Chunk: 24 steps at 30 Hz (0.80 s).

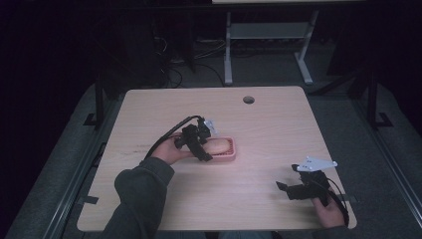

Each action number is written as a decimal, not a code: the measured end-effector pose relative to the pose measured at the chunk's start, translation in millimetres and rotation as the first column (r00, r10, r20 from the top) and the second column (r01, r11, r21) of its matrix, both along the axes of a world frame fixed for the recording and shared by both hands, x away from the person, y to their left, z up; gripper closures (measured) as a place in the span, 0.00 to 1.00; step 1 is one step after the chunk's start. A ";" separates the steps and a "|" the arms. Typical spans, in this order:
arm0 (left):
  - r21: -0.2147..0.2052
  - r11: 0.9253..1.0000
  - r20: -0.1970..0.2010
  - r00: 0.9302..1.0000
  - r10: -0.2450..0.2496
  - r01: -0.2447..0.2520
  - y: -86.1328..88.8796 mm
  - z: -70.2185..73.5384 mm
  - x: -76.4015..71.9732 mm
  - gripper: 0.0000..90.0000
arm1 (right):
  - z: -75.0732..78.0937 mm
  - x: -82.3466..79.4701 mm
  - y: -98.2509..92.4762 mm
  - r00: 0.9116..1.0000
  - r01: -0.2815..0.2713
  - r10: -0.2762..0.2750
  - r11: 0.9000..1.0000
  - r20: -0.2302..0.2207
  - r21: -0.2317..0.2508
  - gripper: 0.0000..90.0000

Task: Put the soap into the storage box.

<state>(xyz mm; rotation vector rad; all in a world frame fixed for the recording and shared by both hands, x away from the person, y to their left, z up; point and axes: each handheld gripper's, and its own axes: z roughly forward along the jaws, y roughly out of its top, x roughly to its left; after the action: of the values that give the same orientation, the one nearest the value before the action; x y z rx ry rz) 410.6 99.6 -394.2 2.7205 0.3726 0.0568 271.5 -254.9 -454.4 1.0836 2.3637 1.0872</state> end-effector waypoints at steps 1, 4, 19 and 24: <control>0.006 1.000 -0.002 1.000 0.000 0.000 0.3 0.0 -0.5 0.32 | 0.1 -0.1 0.1 1.000 0.001 -0.001 1.000 -0.001 0.000 0.16; 0.007 1.000 0.001 1.000 0.003 -0.003 1.5 1.3 -3.9 0.31 | 0.3 -0.1 0.2 1.000 0.002 -0.002 1.000 -0.001 -0.001 0.16; 0.000 1.000 0.005 1.000 0.021 -0.021 13.2 -2.9 -13.0 0.31 | -0.4 0.4 -1.6 1.000 0.015 -0.015 1.000 -0.004 -0.005 0.16; -0.009 1.000 0.001 1.000 0.029 -0.029 18.9 -4.1 -16.9 0.31 | -0.2 0.4 -2.5 1.000 0.023 -0.023 1.000 0.001 -0.001 0.16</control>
<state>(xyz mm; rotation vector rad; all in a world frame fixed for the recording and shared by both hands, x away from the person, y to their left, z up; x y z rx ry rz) 393.7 118.5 -398.4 2.7065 0.4113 0.0643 271.9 -257.5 -454.6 1.1069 2.3454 1.0778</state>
